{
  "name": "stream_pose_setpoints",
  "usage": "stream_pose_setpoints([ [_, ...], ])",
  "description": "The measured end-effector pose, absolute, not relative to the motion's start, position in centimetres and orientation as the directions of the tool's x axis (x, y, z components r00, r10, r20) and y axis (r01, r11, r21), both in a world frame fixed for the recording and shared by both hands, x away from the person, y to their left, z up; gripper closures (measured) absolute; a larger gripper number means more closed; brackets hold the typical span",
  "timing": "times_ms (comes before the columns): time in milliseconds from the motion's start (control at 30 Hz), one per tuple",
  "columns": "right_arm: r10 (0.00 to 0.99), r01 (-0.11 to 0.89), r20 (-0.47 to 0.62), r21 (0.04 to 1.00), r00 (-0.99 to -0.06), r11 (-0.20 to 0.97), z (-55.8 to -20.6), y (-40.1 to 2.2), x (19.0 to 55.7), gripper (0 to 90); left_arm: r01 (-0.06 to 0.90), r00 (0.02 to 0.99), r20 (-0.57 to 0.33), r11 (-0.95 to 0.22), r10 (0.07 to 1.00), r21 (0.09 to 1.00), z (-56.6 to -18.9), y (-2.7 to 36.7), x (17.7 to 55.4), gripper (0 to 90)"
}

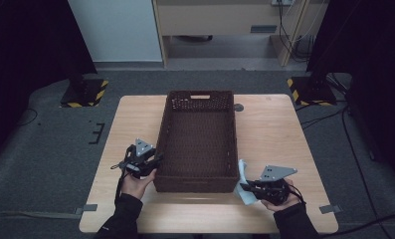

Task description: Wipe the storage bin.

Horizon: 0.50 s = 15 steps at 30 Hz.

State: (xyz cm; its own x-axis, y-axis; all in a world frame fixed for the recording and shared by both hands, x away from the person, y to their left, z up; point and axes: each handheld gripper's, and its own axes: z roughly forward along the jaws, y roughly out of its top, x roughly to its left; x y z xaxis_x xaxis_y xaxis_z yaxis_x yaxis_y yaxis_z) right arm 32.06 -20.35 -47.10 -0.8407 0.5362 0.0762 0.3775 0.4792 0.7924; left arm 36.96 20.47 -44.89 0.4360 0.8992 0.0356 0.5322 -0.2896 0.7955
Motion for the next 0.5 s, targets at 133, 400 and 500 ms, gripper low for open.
stream_pose_setpoints([
  [133, 0.539, 0.421, 0.095, 0.741, -0.837, 0.523, -48.5, -19.8, 32.3, 84.4, 0.533, 0.435, 0.037, -0.291, 0.899, 0.795, -44.9, 20.5, 37.0, 62.0],
  [400, 0.535, 0.348, 0.082, 0.84, -0.841, 0.417, -45.2, -20.9, 31.4, 84.2, 0.533, 0.435, 0.035, -0.288, 0.9, 0.796, -44.9, 20.5, 37.0, 61.9],
  [500, 0.525, 0.327, 0.079, 0.857, -0.848, 0.398, -44.4, -21.1, 30.9, 84.2, 0.533, 0.435, 0.035, -0.289, 0.9, 0.795, -44.9, 20.5, 37.0, 61.8],
])
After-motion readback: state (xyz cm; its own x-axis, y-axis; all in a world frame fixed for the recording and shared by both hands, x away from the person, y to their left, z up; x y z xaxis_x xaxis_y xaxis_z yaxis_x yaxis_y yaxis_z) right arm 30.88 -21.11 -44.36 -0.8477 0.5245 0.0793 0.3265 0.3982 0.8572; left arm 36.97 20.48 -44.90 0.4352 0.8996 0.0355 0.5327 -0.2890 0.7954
